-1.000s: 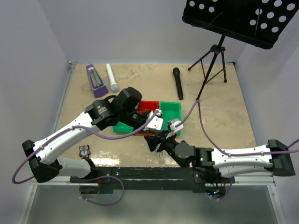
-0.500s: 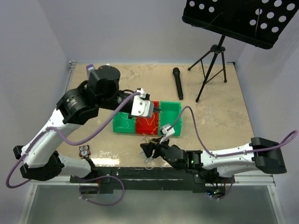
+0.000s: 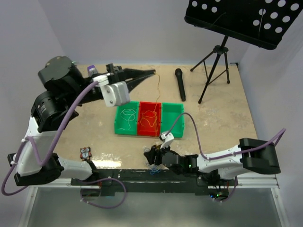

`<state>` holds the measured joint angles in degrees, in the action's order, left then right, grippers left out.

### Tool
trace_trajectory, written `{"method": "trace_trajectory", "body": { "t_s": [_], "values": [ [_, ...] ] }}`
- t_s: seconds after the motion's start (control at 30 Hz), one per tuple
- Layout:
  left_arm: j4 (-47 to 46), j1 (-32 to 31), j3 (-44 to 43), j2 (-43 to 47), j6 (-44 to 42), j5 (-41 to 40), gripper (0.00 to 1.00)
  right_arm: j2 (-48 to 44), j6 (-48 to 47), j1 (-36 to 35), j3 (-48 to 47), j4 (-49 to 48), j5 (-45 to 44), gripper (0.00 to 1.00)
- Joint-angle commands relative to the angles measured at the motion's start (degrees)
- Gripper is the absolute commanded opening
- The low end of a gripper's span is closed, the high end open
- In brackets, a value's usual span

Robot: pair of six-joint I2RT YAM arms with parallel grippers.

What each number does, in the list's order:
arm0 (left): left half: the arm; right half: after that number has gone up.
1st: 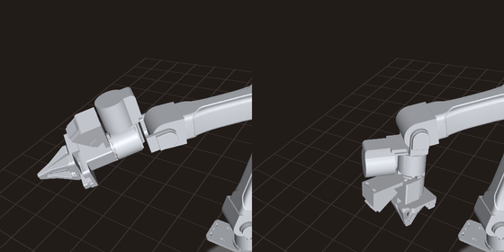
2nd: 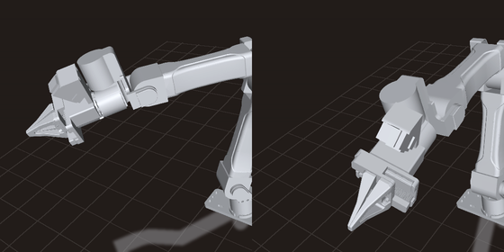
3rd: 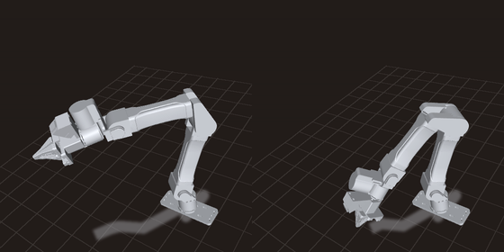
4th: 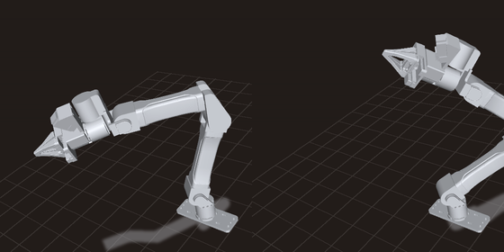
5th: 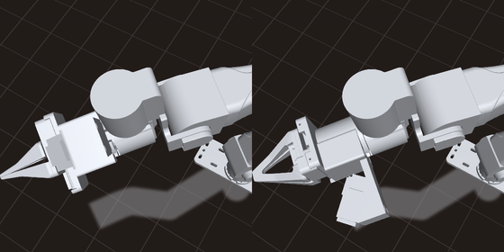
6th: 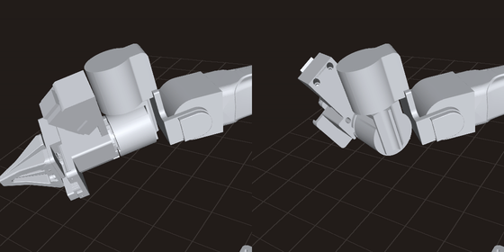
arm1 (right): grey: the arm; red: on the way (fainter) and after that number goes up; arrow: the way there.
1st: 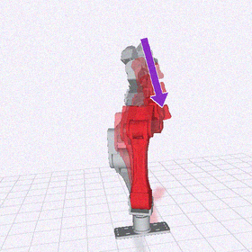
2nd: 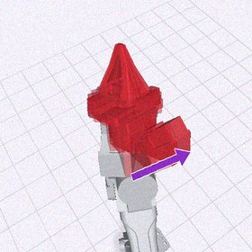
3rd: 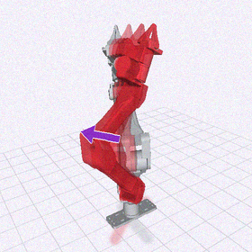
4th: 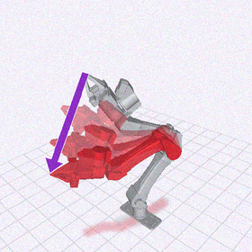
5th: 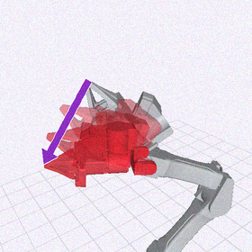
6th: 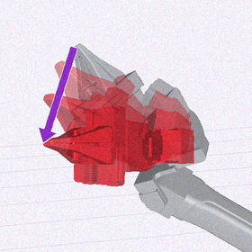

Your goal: Untangle the cables

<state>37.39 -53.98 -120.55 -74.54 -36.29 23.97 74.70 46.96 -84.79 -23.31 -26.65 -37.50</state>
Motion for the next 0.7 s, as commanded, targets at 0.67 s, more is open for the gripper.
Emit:
{"method": "trace_trajectory", "body": {
  "t_s": [0.67],
  "values": [
    [-57.2, 0.3, 1.1, 2.9, -21.5, -26.0, 0.0, 4.7, 9.0, -1.0, 1.2, 2.7, 0.7, 0.57]
  ]
}}
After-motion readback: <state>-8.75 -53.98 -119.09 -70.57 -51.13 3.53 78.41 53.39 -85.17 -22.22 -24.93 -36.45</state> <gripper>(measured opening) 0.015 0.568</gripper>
